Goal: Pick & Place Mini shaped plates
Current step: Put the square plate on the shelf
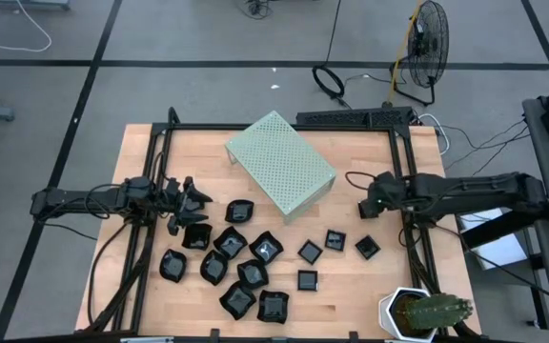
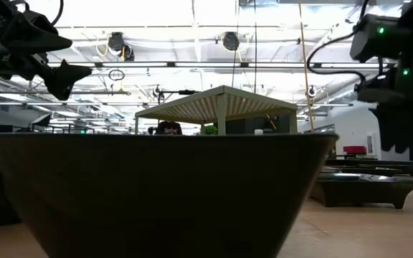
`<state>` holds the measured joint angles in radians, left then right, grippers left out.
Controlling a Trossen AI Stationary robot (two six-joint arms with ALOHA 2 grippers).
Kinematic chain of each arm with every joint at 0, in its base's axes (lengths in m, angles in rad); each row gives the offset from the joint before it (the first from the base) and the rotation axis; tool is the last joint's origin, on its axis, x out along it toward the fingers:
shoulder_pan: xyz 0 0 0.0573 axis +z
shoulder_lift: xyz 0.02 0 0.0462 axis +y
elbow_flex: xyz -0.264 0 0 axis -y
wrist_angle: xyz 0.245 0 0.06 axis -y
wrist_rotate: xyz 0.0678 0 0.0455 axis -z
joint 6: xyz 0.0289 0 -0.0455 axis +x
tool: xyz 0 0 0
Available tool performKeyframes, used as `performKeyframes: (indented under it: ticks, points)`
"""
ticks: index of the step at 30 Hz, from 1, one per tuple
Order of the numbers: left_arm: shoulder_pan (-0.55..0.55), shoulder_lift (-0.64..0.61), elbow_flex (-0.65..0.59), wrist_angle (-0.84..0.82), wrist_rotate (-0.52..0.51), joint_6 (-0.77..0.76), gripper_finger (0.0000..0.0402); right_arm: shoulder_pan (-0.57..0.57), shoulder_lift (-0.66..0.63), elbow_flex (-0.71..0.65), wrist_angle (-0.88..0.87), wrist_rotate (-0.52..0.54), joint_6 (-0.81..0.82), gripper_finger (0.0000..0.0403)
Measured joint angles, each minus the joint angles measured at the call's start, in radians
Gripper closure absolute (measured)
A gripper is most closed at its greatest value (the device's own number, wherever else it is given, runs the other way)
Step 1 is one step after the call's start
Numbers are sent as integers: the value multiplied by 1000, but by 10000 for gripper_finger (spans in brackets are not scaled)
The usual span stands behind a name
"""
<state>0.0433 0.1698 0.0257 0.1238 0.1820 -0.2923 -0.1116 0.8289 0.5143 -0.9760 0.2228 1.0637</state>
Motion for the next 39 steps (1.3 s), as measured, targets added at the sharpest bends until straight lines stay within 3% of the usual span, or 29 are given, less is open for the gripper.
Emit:
performKeyframes:
  ticks: [14,24,39]
  points:
    - [0,0,0,0,0,0,105,0,57,-98,152,-70,28,251]
    - [0,0,0,0,0,0,105,0,55,-125,179,-64,16,282]
    - [0,0,0,0,0,0,105,0,42,-123,200,-43,-65,395]
